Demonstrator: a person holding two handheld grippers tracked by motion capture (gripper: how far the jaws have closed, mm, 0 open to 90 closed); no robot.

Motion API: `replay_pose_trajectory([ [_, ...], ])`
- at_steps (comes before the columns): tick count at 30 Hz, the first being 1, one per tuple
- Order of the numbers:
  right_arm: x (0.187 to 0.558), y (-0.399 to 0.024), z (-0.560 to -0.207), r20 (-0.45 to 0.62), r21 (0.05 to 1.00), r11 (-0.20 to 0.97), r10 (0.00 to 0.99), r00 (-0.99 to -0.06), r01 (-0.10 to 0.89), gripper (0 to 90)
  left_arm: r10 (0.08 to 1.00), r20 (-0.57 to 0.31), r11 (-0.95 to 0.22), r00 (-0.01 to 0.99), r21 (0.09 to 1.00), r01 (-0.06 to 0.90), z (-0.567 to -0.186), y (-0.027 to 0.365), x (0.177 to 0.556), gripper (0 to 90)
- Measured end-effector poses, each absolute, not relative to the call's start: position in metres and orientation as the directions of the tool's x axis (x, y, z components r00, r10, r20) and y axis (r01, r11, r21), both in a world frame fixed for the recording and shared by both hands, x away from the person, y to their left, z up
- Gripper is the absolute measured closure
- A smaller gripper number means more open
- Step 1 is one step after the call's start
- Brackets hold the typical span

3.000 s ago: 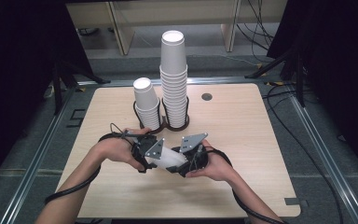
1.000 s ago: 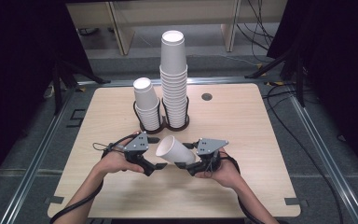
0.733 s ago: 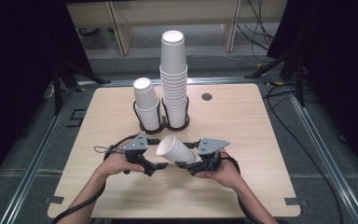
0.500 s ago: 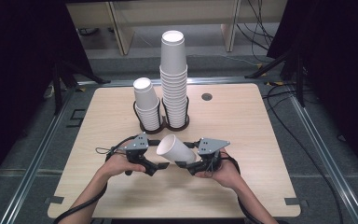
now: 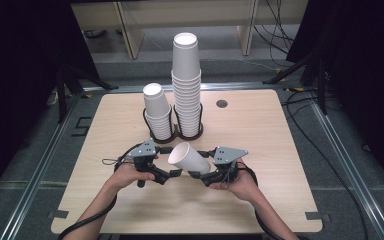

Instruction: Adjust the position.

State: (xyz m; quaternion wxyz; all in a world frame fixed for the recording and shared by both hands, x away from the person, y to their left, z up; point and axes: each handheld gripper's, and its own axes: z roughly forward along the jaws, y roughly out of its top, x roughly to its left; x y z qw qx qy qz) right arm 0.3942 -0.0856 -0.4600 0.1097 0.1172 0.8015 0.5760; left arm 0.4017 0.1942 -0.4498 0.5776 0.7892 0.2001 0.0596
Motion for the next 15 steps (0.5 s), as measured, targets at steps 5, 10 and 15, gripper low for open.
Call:
replay_pose_trajectory([
  [5,0.3957,-0.0851,-0.4591,-0.062,0.951,0.307,0.315,-0.947,0.039,27.6,0.387,-0.145,-0.237,0.911,0.939,0.25,-0.4486,0.1927,0.4023,5.5],
  [10,0.3971,-0.0854,-0.4581,-0.075,0.949,0.314,0.305,-0.949,0.026,27.6,0.381,-0.145,-0.231,0.913,0.941,0.246,-0.4469,0.1921,0.4035,5.2],
  [15,0.3961,-0.0854,-0.4578,-0.063,0.95,0.309,0.308,-0.949,0.037,27.6,0.372,-0.159,-0.219,0.915,0.942,0.253,-0.4464,0.1901,0.4035,5.3],
])
